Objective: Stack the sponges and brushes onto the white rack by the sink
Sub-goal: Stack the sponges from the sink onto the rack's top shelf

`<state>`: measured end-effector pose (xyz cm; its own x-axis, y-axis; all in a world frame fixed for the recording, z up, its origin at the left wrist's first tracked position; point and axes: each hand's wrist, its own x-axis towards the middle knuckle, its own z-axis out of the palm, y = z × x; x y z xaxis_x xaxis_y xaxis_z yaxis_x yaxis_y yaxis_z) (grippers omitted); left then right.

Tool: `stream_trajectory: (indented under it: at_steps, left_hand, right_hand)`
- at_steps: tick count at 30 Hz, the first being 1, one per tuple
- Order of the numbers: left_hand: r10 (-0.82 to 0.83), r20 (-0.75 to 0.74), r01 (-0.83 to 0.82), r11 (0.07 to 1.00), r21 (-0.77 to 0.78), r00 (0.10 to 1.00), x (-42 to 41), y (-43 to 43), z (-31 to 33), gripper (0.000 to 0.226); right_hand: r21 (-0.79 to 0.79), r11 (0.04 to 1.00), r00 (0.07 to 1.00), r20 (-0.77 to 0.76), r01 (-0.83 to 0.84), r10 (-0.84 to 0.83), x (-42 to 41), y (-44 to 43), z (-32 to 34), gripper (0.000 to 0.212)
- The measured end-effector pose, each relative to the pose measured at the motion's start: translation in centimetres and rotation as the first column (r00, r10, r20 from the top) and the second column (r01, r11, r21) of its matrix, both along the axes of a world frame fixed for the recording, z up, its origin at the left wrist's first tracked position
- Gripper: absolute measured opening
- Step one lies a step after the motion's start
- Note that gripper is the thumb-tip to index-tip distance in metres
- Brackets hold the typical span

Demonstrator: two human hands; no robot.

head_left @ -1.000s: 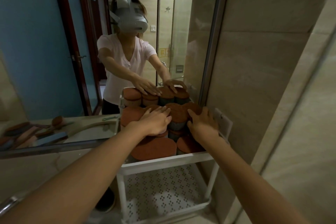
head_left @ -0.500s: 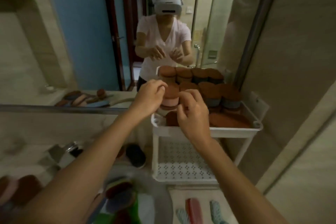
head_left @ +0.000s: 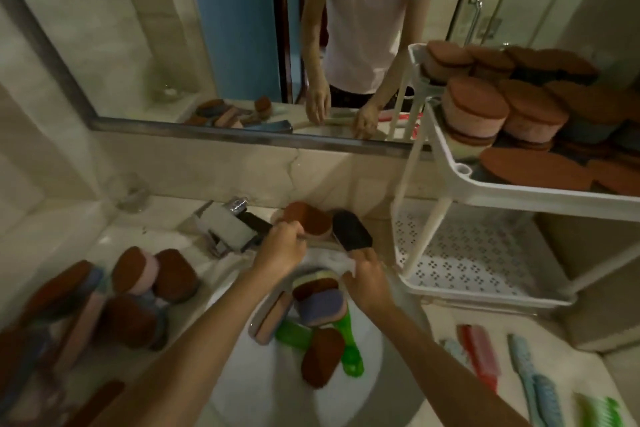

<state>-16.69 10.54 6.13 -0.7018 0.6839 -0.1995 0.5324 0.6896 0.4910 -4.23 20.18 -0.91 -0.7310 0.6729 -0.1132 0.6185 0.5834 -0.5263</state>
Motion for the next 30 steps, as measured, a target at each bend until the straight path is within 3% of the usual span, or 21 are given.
stream_trajectory:
  at_steps: [6,11,14,20,25,27,30]
  left_hand:
    - [-0.409,-0.193,0.336,0.885,-0.322,0.892,-4.0,5.0,-4.4,0.067]
    - [-0.565,-0.239,0.389,0.762,-0.517,0.79,-6.3,8.4,-6.3,0.075]
    - [-0.592,-0.253,0.383,0.734,-0.561,0.765,-7.5,9.1,-7.9,0.076]
    - [-0.587,-0.363,0.406,0.787,-0.465,0.724,-7.4,8.8,-7.2,0.066]
    - [-0.428,-0.273,0.383,0.901,-0.204,0.861,-6.4,6.1,-3.0,0.068]
    - [-0.341,-0.215,0.332,0.94,-0.081,0.915,-5.4,4.9,-0.5,0.073]
    - [-0.191,-0.219,0.214,0.973,0.086,0.957,-3.3,3.1,3.5,0.077]
  right_hand:
    - [0.007,0.988,0.978,0.139,0.153,-0.152,-3.9,3.7,-2.0,0.059]
    - [0.084,0.985,0.948,0.267,0.154,-0.171,-6.1,5.4,-3.0,0.077]
    - [0.111,0.983,0.935,0.307,0.147,-0.175,-6.4,5.6,-3.8,0.074]
    - [0.116,0.96,0.941,0.197,0.256,-0.275,-5.6,4.8,-3.1,0.071]
    - [0.091,0.937,0.942,-0.018,0.337,-0.336,-2.7,2.3,0.5,0.06]
    - [0.007,0.932,0.922,-0.146,0.363,-0.359,-1.4,0.8,2.7,0.055]
    - [0.054,0.942,0.875,-0.393,0.331,-0.284,0.6,-1.3,6.3,0.052]
